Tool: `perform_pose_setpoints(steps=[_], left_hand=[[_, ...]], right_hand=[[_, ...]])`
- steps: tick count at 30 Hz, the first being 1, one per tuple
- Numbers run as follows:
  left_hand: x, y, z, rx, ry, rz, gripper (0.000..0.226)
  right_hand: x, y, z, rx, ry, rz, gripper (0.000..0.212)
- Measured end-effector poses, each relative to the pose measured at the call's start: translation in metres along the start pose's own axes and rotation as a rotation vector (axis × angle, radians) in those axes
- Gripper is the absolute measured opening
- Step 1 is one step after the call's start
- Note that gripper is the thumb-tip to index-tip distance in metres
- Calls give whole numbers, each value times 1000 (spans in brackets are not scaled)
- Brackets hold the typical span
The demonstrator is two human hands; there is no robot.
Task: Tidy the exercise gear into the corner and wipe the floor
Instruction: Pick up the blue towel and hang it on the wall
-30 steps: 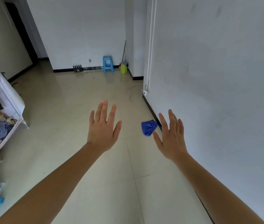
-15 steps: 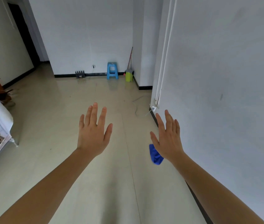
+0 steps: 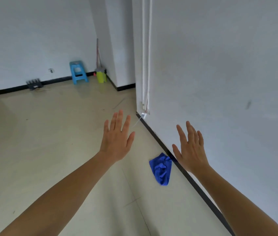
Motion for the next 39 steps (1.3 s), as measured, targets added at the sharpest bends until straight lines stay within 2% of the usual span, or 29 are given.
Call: perform_pose_setpoints(steps=[5,11,17,20,23,26,28,29,31,36,39], left_hand=[[39,-95,-103,-70,-120,27,64],[81,-187,-225,-205,-246,-10,66],[99,-236,-323,-223,-306,36,63],[107,-288,-362,-263,-388,2,64],[120,-357,-389,-356,-483,-30,64],[139,-433,-400,-491,-599,-57,65],[149,-513,-396,-591,-652,-62,66],[151,-527,-390,-605,-668,-37,66],[150,-575,-371,-668,-702,-21,63],[139,-768,-286,-813,-775,-11,54],[125,-876,-228,-833,-875,-28,52]], right_hand=[[73,-81,-42,-23,-176,-21,71],[153,-160,-118,-139,-352,-76,76],[197,-214,-188,-232,-444,-91,70],[215,-251,-205,-254,-483,-101,66],[237,-290,-197,-272,-634,-116,62],[250,-334,-170,-327,-843,-156,60],[259,-392,-141,-365,-987,-188,58],[254,-402,-129,-383,-1023,-205,57],[244,-443,-101,-458,-1089,-228,55],[213,-623,-14,-647,-1185,-365,47],[193,-729,40,-716,-1186,-423,45]])
Point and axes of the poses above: each hand's wrist, its own z-axis away from the middle knuckle, its own y-axis out of the back of the hand, x = y × z, the point moved 8 cm from there along -z, towards the middle knuckle, and after that the axes turned 15 degrees about y, right-handed, at the moved point
